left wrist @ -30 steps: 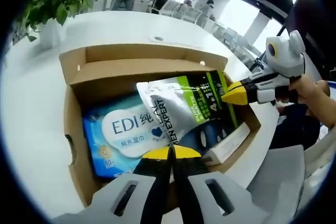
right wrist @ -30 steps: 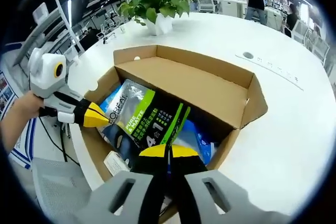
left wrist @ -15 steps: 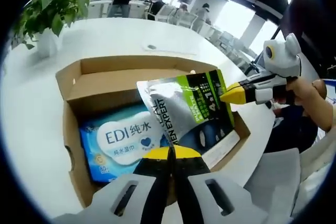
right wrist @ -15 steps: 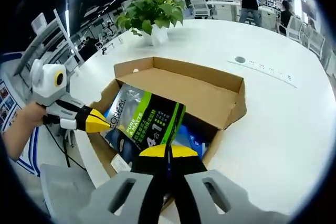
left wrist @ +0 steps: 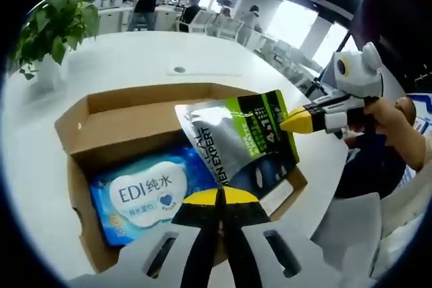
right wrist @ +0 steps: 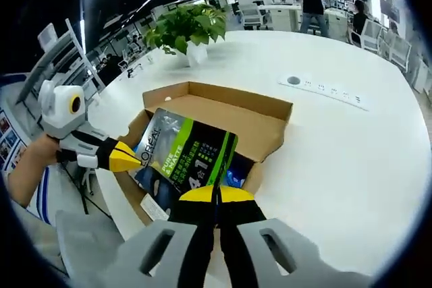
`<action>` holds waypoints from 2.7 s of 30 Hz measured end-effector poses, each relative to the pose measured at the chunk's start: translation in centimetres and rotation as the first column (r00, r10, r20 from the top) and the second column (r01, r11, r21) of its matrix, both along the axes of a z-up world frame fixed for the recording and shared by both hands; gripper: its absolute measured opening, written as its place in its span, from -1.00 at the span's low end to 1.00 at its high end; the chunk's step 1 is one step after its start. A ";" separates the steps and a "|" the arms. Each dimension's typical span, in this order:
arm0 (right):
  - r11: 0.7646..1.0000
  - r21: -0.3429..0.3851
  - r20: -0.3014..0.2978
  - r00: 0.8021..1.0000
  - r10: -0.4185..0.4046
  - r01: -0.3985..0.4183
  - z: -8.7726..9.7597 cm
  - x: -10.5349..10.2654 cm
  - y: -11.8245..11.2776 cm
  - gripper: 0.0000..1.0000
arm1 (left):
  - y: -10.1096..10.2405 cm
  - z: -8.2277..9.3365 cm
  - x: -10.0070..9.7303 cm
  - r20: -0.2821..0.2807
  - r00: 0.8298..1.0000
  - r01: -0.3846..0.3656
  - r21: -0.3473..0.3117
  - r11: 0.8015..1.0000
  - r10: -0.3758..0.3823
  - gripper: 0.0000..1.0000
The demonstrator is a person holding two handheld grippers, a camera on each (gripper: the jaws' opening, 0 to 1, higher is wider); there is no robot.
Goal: Operate the shoe box by opening the lid, removing the specified soft item, and placing it in the target area until the item is outside and the box remains undamaged.
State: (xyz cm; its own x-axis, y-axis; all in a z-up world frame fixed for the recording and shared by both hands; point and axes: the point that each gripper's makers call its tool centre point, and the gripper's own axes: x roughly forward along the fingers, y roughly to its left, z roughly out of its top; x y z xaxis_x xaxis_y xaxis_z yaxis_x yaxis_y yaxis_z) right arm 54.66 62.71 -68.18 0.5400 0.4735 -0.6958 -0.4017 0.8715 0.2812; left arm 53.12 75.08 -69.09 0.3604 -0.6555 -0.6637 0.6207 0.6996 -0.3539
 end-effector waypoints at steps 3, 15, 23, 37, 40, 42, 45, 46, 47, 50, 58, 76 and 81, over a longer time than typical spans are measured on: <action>1.000 -0.001 -0.003 1.000 -0.012 0.012 0.1 -0.1 -1.0 -1.00 | -0.8 0.2 -0.1 0.000 1.000 0.009 -0.002 1.000 -0.009 -1.00; 0.999 -0.020 -0.010 0.999 -0.050 0.050 0.4 -0.7 -4.5 -1.00 | -4.3 0.5 0.0 0.001 0.999 0.049 -0.013 0.999 -0.049 -1.00; 0.996 -0.038 -0.021 0.997 -0.078 0.077 0.2 -1.2 -7.1 -1.00 | -6.8 0.5 -0.1 0.004 0.996 0.090 -0.014 0.996 -0.090 -1.00; 0.991 -0.077 -0.039 0.993 -0.112 0.109 -0.1 -1.8 -10.9 -1.00 | -10.9 0.5 -0.9 0.018 0.985 0.174 -0.002 0.985 -0.174 -1.00; 0.990 -0.086 -0.042 0.992 -0.119 0.115 -0.2 -1.9 -11.9 -1.00 | -11.7 0.5 -1.0 0.018 0.982 0.187 -0.003 0.982 -0.187 -1.00; 0.989 -0.092 -0.042 0.991 -0.123 0.119 -0.3 -2.0 -12.5 -1.00 | -12.3 0.5 -1.1 0.021 0.980 0.197 -0.002 0.980 -0.197 -1.00; 0.987 -0.100 -0.046 0.990 -0.134 0.129 -0.6 -2.1 -13.4 -1.00 | -13.3 0.4 -1.1 0.030 0.977 0.209 0.008 0.978 -0.209 -1.00; 0.986 -0.103 -0.046 0.990 -0.137 0.131 -0.6 -2.1 -13.7 -1.00 | -13.5 0.4 -1.2 0.033 0.977 0.212 0.012 0.977 -0.212 -1.00; 0.985 -0.108 -0.046 0.989 -0.141 0.136 -0.7 -2.2 -14.1 -1.00 | -13.9 0.4 -1.2 0.039 0.975 0.218 0.016 0.976 -0.219 -1.00; 0.982 -0.118 -0.048 0.987 -0.153 0.146 -0.8 -2.3 -14.9 -1.00 | -14.8 0.3 -1.4 0.041 0.971 0.235 0.025 0.972 -0.236 -1.00; 0.977 -0.139 -0.058 0.983 -0.174 0.165 -1.5 -2.5 -16.7 -1.00 | -16.7 -0.5 -1.8 0.045 0.953 0.297 0.074 0.952 -0.301 -1.00; 0.964 -0.190 -0.067 0.977 -0.202 0.186 -5.2 -1.6 -18.4 -1.00 | -18.8 -4.2 -1.1 0.035 0.884 0.435 0.302 0.848 -0.466 -1.00; 0.961 -0.199 -0.065 0.976 -0.210 0.193 -6.0 -0.9 -18.6 -1.00 | -19.0 -5.2 -0.4 0.035 0.853 0.469 0.388 0.793 -0.521 -1.00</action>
